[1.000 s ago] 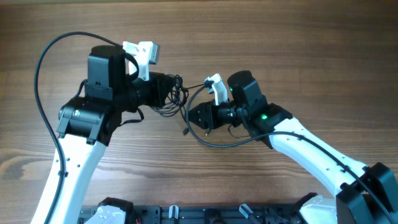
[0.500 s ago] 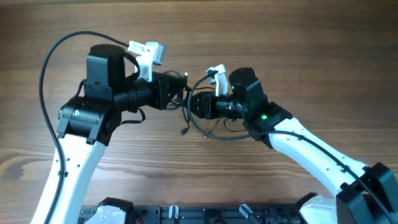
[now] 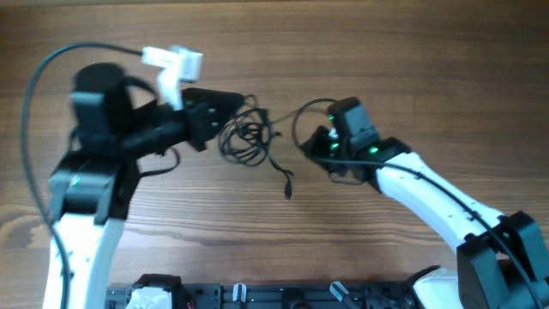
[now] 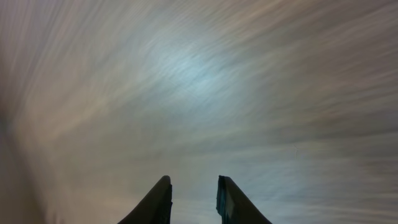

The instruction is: Untangle cables

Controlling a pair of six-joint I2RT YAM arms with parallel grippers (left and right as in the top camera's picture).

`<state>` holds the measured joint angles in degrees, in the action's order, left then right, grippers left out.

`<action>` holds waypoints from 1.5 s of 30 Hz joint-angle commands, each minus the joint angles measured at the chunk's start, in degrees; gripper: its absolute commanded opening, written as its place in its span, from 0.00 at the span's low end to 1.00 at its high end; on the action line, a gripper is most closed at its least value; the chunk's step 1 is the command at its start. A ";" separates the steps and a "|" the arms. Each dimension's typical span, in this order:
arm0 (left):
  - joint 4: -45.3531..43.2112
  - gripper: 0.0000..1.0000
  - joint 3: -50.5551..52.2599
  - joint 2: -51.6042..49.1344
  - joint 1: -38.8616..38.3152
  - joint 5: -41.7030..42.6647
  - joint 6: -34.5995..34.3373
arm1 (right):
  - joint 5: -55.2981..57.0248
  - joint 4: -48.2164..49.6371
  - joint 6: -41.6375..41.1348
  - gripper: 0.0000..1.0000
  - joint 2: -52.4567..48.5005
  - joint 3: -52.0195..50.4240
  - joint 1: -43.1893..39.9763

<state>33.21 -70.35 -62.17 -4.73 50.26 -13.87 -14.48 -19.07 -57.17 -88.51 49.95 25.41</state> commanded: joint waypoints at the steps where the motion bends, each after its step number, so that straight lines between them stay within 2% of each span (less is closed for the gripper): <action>1: 1.46 0.04 -0.55 4.61 5.44 1.81 -0.50 | 0.74 -0.39 3.98 0.26 -0.63 0.17 -5.38; 3: 2.86 0.04 -0.55 5.40 6.60 1.79 -0.48 | -5.16 1.20 9.53 0.30 -0.63 0.17 -6.95; 7: 4.35 0.04 -0.55 5.40 6.78 1.79 0.00 | -21.86 6.60 23.32 0.66 -0.57 0.17 -7.48; 9: 4.33 0.04 -0.55 4.87 6.78 1.79 0.02 | -30.42 9.01 27.41 0.79 -0.50 0.17 -7.39; 12: 4.33 0.04 -0.55 3.76 6.78 1.79 0.17 | -41.03 12.98 28.50 0.84 -0.48 0.17 -7.37; 16: 4.35 0.04 -0.55 2.29 6.78 1.81 0.15 | -49.88 21.22 24.63 0.85 -0.48 0.17 -6.08; 17: 4.37 0.04 -0.55 1.73 6.71 1.81 0.15 | -51.54 27.58 19.54 0.85 -0.48 0.17 -4.57; 22: 4.37 0.04 -0.55 0.94 6.71 3.98 0.17 | -48.48 40.44 9.55 0.83 -0.48 0.17 -0.13; 24: 4.35 0.04 -0.55 0.87 6.71 5.40 0.17 | -44.78 43.58 5.99 0.76 -0.48 0.17 1.99; 27: 4.33 0.04 -0.55 0.87 6.71 5.49 0.17 | -37.51 44.04 3.50 0.49 -0.48 0.17 5.35; 28: 4.35 0.04 -0.55 0.87 6.71 5.49 0.17 | -35.54 43.82 2.91 0.45 -0.48 0.17 6.25; 32: 4.37 0.04 -0.55 0.87 6.71 5.95 0.15 | -29.55 43.91 2.23 0.46 -0.48 0.17 8.96; 36: 4.52 0.04 -0.55 0.87 5.64 5.92 0.15 | -24.39 43.93 0.09 0.53 -0.48 0.17 10.40; 45: 2.86 0.04 -0.55 0.87 -1.31 5.90 -0.50 | -13.16 43.93 -9.51 0.51 -0.55 0.17 10.43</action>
<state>37.69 -70.35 -61.34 -3.44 54.33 -14.04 -35.29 24.53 -61.78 -88.73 49.74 35.70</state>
